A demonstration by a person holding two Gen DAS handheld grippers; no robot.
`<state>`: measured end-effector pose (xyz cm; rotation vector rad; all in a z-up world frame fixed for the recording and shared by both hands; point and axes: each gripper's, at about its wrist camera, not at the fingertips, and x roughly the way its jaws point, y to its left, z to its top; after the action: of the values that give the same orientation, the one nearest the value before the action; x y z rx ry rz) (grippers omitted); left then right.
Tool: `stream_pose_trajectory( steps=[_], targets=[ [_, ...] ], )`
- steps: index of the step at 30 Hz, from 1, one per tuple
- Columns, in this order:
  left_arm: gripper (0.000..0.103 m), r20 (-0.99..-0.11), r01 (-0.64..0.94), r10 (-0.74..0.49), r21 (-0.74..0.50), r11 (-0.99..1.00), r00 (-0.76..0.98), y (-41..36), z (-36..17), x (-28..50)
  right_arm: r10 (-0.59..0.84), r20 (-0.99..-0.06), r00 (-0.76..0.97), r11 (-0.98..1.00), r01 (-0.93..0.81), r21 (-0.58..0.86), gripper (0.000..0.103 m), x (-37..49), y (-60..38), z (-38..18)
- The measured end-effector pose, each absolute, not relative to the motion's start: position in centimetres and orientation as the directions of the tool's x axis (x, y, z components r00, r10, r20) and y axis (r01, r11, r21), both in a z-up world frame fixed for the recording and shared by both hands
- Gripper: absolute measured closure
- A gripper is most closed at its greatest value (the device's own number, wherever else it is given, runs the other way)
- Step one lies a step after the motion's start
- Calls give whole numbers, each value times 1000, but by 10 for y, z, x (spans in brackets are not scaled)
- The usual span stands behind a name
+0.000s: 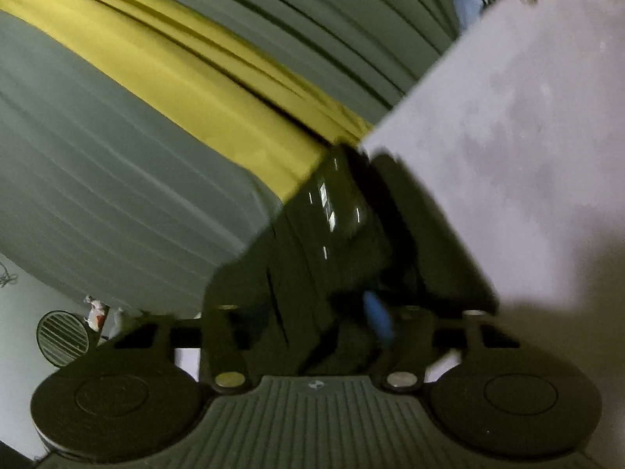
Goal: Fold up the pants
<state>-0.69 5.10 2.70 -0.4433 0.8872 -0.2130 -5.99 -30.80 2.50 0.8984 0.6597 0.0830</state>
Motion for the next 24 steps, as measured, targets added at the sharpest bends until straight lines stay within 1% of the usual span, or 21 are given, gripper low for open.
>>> stream_pose_trajectory(
  steps=[2,4,6,7,8,14,15,17,18,19,22,24],
  targets=[
    [14,-710,10,-346,-431,902,613,47,28,-13,335,-485,808,634,188,751,58,-61,-299,30],
    [14,-717,-3,-361,-452,892,596,46,27,-17,365,-473,802,623,167,764,57,-63,-299,35],
    [14,-712,-19,-394,-496,868,582,47,25,-21,339,-526,780,664,198,721,57,-55,-288,37],
    [14,-710,-29,-401,-509,860,579,48,24,-24,311,-557,770,690,219,690,54,-49,-283,36],
    [14,-711,-38,-399,-512,858,579,48,22,-27,280,-583,762,709,245,661,54,-44,-279,34],
    [13,-734,-80,-362,-491,868,575,56,16,-42,298,-576,761,581,334,743,53,-35,-275,7],
    [13,-740,-85,-357,-485,870,571,58,15,-45,297,-573,764,570,339,748,54,-34,-273,5],
    [13,-745,-86,-344,-471,878,571,60,15,-49,274,-583,765,567,361,740,69,-34,-273,5],
    [13,-745,-86,-335,-464,882,577,61,16,-50,249,-589,768,584,366,725,90,-35,-273,7],
    [13,-742,-86,-325,-456,886,586,62,18,-52,241,-584,775,604,351,716,90,-36,-272,10],
    [13,-739,-76,-305,-432,899,601,62,21,-51,216,-515,829,673,255,694,91,-53,-264,31],
    [13,-742,-77,-301,-428,901,599,63,20,-48,205,-487,849,702,220,678,91,-58,-262,31]
  ],
)
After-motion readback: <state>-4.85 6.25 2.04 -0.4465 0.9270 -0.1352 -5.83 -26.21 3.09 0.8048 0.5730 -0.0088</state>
